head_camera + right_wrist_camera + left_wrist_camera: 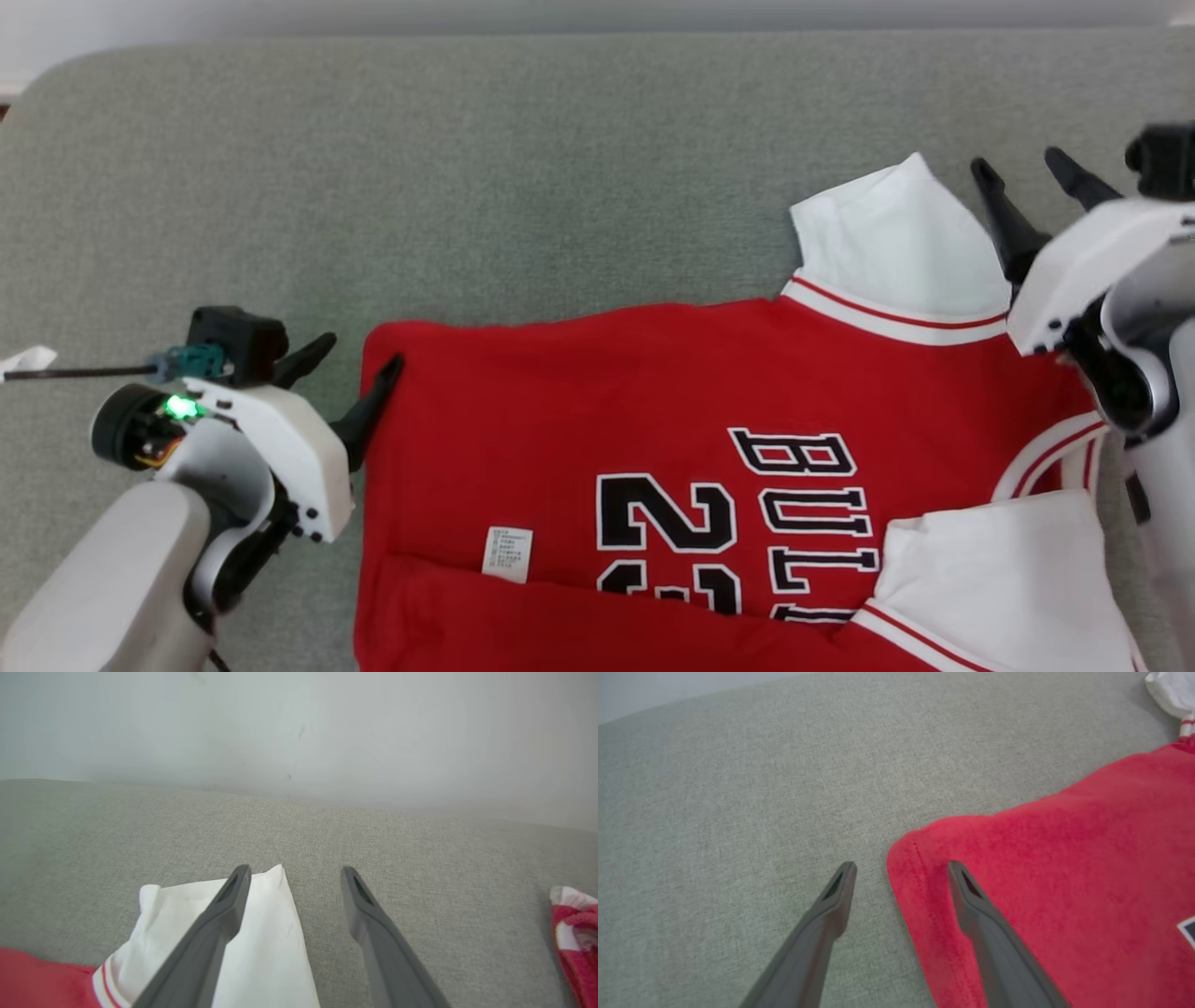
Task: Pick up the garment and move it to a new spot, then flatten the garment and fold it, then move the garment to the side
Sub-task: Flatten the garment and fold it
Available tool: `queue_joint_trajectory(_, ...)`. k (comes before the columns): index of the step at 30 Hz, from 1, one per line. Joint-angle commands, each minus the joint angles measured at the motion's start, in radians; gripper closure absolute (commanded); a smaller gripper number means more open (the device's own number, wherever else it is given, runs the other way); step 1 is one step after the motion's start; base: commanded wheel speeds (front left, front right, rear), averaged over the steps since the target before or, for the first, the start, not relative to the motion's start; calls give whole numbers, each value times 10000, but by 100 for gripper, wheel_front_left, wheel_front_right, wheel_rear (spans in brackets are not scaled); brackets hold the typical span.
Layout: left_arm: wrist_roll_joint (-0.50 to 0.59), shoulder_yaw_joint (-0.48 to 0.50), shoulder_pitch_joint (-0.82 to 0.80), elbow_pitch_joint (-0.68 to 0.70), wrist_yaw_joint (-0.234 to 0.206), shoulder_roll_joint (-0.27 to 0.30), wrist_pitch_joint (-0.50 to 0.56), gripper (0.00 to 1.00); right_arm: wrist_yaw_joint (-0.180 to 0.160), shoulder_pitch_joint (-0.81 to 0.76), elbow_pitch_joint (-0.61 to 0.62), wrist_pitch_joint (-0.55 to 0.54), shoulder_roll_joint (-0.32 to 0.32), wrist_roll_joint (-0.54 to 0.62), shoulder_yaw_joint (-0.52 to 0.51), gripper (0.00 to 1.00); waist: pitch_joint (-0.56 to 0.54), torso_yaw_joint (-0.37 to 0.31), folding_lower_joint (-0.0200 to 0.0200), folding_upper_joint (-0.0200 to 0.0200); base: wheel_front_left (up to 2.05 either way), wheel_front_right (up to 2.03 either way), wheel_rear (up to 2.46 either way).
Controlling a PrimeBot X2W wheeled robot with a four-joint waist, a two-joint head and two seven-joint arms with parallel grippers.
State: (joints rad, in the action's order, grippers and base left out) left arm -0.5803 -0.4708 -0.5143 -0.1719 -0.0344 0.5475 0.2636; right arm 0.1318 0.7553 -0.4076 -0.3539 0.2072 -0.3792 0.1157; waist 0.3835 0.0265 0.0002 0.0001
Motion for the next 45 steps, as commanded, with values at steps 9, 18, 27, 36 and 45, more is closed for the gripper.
queue_joint_trajectory(9, -43, -250, -815, -316, 369, -349, 53, 0, -25, 2382, -2531, -1161, 368, -761, 1246, 0, 805, 491, -2, -1, 0, 0, 0)
queue_joint_trajectory(18, -182, -408, -1100, -418, 556, -592, -3, 0, -25, 3162, -4203, -2441, 252, -1445, 1980, 0, 920, 711, -2, -1, 0, 0, 0)
queue_joint_trajectory(27, -403, -406, -1337, -749, 711, -701, -3, 0, -23, 2928, -4399, -3524, 295, -2160, 2727, 73, 902, 582, -2, -1, 0, 0, 0)
queue_joint_trajectory(36, -531, -404, -1279, -1130, 715, -583, 73, 100, -23, 2847, -3955, -2585, 445, -2796, 3175, 100, 558, 434, -2, -1, 0, 0, 0)
queue_joint_trajectory(45, -780, -199, -980, -1423, 620, -390, -45, 100, -23, 2753, -4180, -960, 686, -3202, 3455, 100, -343, 286, -2, -1, 0, 0, 0)
